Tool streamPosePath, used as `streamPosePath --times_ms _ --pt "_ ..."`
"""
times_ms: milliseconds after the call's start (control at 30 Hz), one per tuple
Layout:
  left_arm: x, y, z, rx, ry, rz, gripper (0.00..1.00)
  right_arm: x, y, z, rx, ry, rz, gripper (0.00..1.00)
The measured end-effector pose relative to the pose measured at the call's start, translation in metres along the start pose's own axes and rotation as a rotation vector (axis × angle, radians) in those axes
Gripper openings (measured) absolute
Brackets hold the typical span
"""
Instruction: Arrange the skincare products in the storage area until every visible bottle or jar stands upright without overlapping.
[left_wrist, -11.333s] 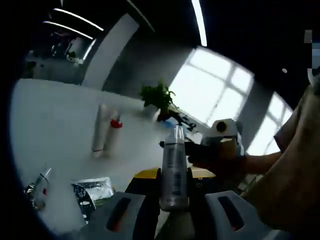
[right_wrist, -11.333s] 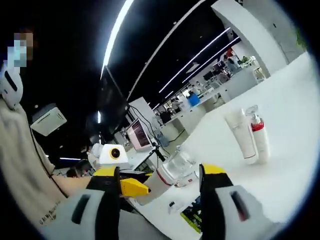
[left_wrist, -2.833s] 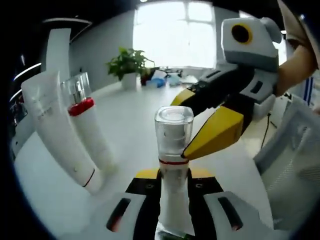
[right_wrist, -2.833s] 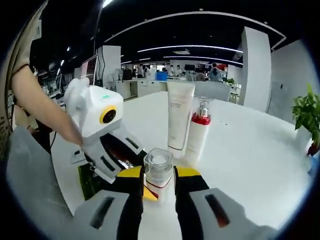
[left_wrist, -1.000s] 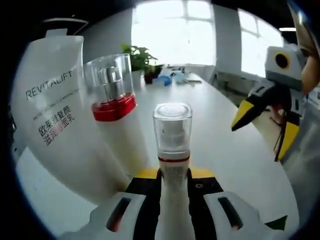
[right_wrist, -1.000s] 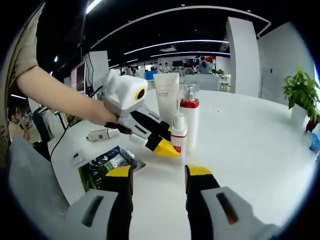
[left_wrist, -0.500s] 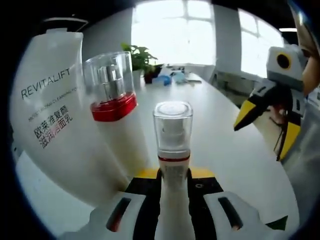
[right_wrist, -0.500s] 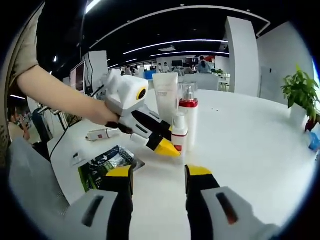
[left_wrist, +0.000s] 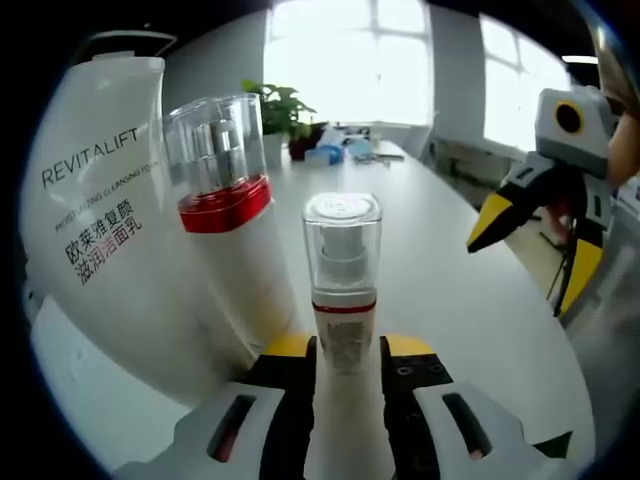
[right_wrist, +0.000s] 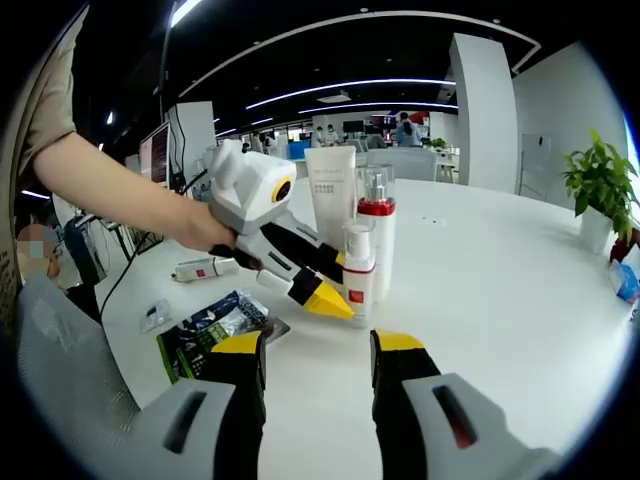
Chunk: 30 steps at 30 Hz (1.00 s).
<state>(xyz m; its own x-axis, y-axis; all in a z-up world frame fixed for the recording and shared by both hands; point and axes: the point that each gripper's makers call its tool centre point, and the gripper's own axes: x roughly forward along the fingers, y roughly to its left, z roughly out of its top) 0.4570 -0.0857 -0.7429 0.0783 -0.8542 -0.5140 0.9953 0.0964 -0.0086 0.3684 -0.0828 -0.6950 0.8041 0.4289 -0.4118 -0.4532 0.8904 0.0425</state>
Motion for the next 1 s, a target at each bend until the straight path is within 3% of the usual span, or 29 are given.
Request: streamPosePath --times_ms 467,1000 --pt "-0.019 -0.009 0.000 -0.029 0.016 0.023 0.33 -0.001 0.008 0.012 -0.008 -0.021 0.014 0.45" --pt "-0.067 -0.020 -0.011 -0.108 0.034 0.122 0.54 -0.003 0.029 0.025 -0.025 -0.033 0.063 0.62"
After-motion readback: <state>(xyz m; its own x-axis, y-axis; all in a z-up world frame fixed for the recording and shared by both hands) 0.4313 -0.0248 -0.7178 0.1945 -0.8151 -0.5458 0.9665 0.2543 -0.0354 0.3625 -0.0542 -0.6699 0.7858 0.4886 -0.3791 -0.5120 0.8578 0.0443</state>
